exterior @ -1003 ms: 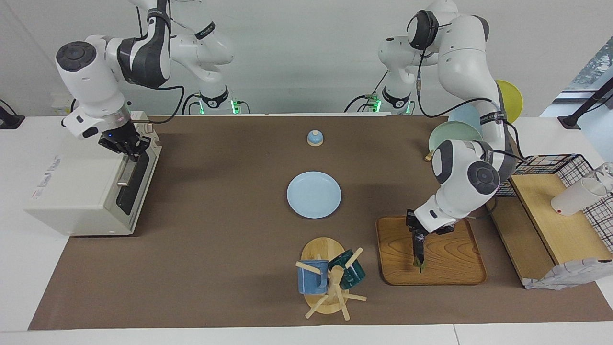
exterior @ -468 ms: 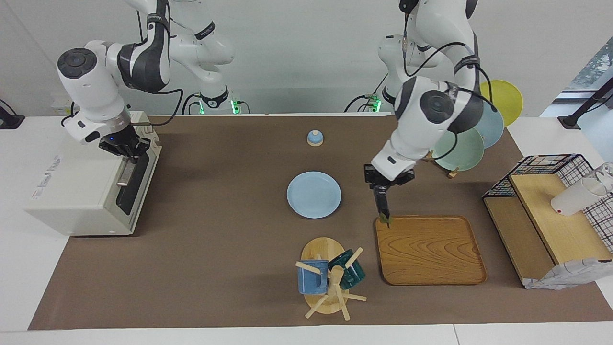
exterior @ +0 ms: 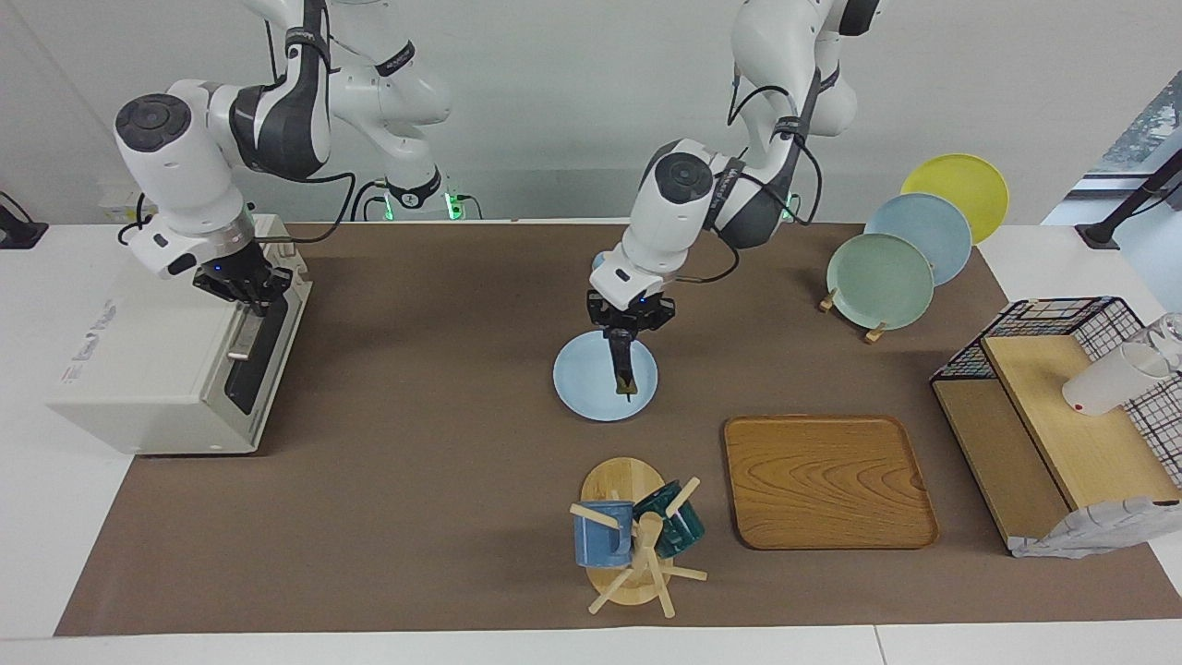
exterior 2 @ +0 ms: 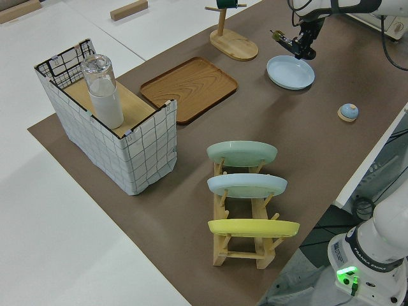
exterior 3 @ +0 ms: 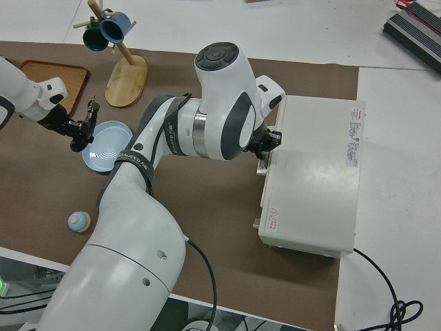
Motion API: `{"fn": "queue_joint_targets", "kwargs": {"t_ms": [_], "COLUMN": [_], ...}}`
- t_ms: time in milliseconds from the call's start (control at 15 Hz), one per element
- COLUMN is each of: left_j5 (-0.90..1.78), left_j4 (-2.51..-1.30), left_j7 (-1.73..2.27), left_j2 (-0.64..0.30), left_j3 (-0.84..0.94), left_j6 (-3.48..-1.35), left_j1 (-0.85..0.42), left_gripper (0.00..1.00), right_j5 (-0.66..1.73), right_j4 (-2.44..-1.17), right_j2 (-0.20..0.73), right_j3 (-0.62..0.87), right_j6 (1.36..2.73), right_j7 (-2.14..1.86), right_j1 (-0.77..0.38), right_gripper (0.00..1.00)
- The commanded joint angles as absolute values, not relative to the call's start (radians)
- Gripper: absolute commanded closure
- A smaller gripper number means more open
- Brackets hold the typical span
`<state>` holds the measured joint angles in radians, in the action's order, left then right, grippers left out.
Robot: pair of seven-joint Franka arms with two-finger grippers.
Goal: Put eggplant into oven
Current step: 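Carry the eggplant onto the blue plate while the right gripper pulls the oven door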
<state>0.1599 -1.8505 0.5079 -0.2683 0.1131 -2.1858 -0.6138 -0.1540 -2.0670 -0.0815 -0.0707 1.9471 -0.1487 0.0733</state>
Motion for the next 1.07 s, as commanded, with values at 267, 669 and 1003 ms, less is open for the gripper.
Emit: {"fn": "queue_joint_targets", "kwargs": {"t_ms": [267, 669, 1003], "left_j5": [0.183, 0.183, 0.181], "left_j4": [-1.939, -1.937, -1.884], "left_j7": [0.511, 0.500, 0.462], "left_j2": [-0.331, -0.331, -0.281], "left_j3": [0.089, 0.087, 0.087], "left_j6": [-2.359, -2.350, -2.225], "left_j1": [-0.663, -0.660, -0.582], "left_gripper": [1.00, 0.01, 0.00], "right_j5": [-0.092, -0.080, -0.116], "right_j4": [-2.125, -2.110, -1.846], "right_j2": [-0.028, 0.018, 0.015], "right_j3": [-0.063, -0.060, -0.058], "right_j6": [2.086, 2.088, 1.780], "right_j7": [-0.058, -0.055, -0.052], "right_j1": [-0.037, -0.038, -0.071], "right_gripper": [1.00, 1.00, 1.00]}}
